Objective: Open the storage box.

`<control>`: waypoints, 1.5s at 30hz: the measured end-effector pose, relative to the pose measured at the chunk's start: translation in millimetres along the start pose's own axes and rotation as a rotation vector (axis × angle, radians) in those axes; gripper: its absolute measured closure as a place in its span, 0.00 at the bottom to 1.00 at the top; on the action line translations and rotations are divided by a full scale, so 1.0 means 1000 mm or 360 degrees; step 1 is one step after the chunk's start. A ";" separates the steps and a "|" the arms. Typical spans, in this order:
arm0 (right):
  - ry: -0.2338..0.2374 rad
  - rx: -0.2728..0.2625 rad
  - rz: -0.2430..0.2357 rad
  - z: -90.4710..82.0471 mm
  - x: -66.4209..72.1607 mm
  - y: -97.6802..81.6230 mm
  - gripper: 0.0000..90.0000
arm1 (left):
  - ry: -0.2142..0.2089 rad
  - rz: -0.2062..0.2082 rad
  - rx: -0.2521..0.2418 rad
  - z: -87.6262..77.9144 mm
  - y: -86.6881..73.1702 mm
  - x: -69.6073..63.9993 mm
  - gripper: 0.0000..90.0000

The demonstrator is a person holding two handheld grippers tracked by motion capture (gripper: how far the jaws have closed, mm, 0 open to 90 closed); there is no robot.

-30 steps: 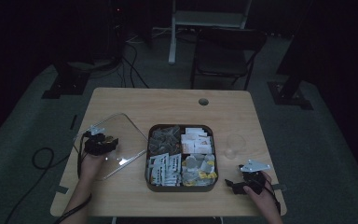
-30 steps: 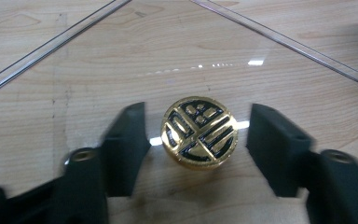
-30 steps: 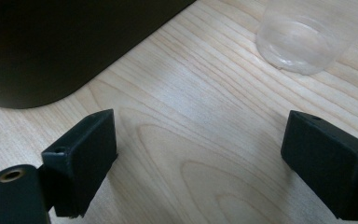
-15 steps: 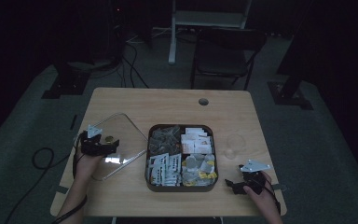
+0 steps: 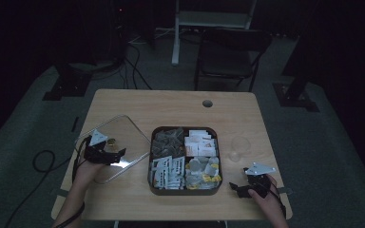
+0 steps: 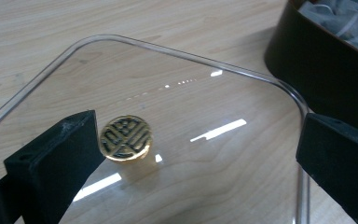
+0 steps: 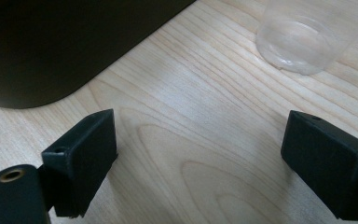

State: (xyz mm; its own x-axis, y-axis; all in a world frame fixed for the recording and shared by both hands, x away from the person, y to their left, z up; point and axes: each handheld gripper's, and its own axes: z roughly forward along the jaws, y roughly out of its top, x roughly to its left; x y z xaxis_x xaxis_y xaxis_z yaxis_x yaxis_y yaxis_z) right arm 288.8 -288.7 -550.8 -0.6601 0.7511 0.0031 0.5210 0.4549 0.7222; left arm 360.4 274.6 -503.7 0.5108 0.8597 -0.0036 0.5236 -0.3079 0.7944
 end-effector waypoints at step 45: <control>0.0000 -0.0002 0.0001 0.000 0.000 0.000 0.11 | -0.0374 0.0348 0.0109 -0.023 -0.044 -0.075 0.01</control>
State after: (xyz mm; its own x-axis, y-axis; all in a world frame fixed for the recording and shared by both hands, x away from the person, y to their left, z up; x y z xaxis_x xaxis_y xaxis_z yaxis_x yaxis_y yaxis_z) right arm 288.8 -288.7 -550.9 -0.6600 0.7513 0.0036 0.5208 0.4540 0.7229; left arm 283.2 233.8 -524.4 0.7557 0.6548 0.0161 0.4247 -0.5086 0.7490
